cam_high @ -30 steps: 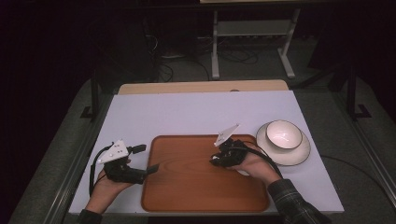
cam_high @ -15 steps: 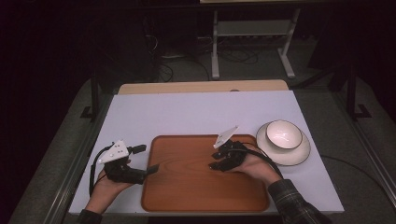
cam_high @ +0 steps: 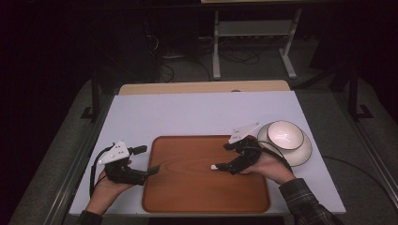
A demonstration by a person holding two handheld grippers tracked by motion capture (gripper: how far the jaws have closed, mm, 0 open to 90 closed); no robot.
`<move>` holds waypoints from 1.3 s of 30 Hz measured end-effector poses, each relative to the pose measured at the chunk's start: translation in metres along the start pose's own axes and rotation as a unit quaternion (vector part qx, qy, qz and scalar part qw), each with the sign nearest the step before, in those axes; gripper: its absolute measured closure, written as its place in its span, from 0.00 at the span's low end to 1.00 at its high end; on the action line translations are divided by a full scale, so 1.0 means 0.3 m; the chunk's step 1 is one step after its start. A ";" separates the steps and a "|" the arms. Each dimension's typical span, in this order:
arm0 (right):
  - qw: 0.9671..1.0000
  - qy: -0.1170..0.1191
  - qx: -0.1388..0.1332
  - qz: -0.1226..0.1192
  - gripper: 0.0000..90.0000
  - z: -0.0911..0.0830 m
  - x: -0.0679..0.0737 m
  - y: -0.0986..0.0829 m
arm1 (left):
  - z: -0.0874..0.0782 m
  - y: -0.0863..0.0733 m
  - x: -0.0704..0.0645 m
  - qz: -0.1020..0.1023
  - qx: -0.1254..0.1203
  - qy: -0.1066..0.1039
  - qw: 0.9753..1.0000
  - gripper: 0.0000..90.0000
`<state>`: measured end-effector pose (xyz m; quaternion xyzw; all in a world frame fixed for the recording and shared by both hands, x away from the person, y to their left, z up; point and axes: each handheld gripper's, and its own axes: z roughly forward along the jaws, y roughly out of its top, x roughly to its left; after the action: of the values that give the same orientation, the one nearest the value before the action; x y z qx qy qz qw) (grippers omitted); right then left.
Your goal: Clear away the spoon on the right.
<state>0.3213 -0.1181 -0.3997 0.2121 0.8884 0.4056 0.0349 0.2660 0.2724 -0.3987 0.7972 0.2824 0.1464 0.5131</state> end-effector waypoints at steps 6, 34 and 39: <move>0.998 -0.014 -0.052 0.014 0.19 -0.090 -0.013 -0.014 | -0.001 0.001 0.000 0.001 0.001 -0.003 1.000 0.12; 0.980 -0.052 -0.191 0.023 0.18 -0.345 0.018 -0.093 | -0.002 0.005 -0.002 0.006 0.001 -0.011 1.000 0.12; 0.978 -0.054 -0.200 0.024 0.18 -0.365 0.021 -0.113 | -0.001 0.004 -0.002 0.005 0.003 -0.013 1.000 0.12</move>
<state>0.2781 -0.2126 -0.3506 0.2434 0.7810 0.5636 0.1149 0.2656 0.2721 -0.3975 0.8018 0.2718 0.1381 0.5139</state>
